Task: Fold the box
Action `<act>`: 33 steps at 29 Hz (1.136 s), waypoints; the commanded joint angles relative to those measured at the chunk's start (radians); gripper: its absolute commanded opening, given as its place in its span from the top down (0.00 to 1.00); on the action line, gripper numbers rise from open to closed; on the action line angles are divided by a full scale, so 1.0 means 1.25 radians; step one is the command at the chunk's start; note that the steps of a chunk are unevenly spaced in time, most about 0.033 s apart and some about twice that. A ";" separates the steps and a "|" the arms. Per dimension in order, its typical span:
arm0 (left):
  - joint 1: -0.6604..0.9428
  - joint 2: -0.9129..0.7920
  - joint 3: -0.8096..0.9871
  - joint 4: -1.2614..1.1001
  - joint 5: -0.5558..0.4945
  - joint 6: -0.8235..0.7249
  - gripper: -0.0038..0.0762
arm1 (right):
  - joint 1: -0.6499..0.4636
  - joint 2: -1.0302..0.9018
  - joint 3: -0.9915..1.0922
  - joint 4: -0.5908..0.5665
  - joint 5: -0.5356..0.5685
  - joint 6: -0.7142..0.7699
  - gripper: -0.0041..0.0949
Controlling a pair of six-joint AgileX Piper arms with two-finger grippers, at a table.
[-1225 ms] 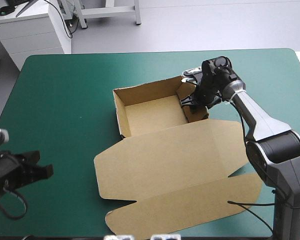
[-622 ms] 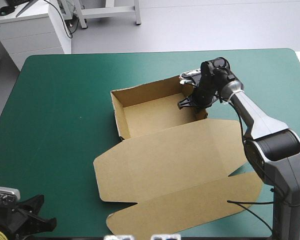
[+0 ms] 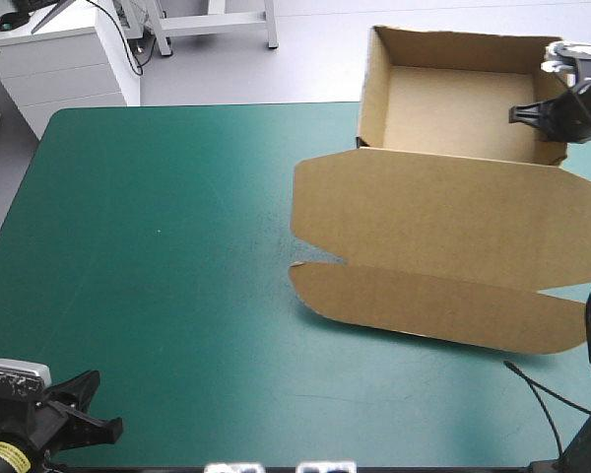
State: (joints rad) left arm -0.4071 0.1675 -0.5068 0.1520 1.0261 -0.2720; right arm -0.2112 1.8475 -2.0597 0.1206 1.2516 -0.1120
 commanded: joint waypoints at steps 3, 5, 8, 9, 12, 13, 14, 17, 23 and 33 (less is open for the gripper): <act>-0.002 0.012 -0.008 0.009 -0.066 0.002 0.96 | -0.104 -0.036 -0.007 0.016 -0.005 -0.037 0.98; -0.002 0.012 -0.008 0.009 -0.083 0.002 0.96 | -0.136 -0.008 -0.005 0.016 -0.005 -0.035 0.98; -0.002 0.012 -0.008 0.008 -0.094 0.002 0.96 | -0.152 0.021 0.000 0.014 -0.003 -0.035 0.98; -0.002 0.012 -0.008 0.008 -0.094 0.000 0.96 | -0.155 0.035 0.000 0.012 -0.003 -0.035 0.98; -0.002 0.012 -0.008 0.002 -0.099 -0.001 0.96 | -0.157 0.078 0.000 0.013 -0.003 -0.035 0.98; -0.002 0.012 -0.008 0.002 -0.099 -0.001 0.96 | -0.157 0.093 0.000 0.013 -0.003 -0.035 0.97; -0.002 0.012 -0.008 0.002 -0.099 -0.001 0.96 | -0.157 0.104 0.000 0.013 -0.003 -0.035 0.97; -0.002 0.012 -0.008 0.004 -0.102 -0.001 0.96 | -0.157 0.133 0.000 0.013 -0.003 -0.035 0.86; -0.002 0.012 -0.008 0.007 -0.114 -0.001 0.96 | -0.165 0.144 -0.001 0.012 -0.003 -0.019 0.42; -0.002 0.012 -0.008 0.008 -0.113 0.001 0.96 | -0.172 -0.017 -0.033 0.136 -0.003 0.011 0.18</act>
State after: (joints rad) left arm -0.4071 0.1675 -0.4937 0.1580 0.9506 -0.2729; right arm -0.4201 1.9729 -2.0601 0.1979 1.2463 -0.0992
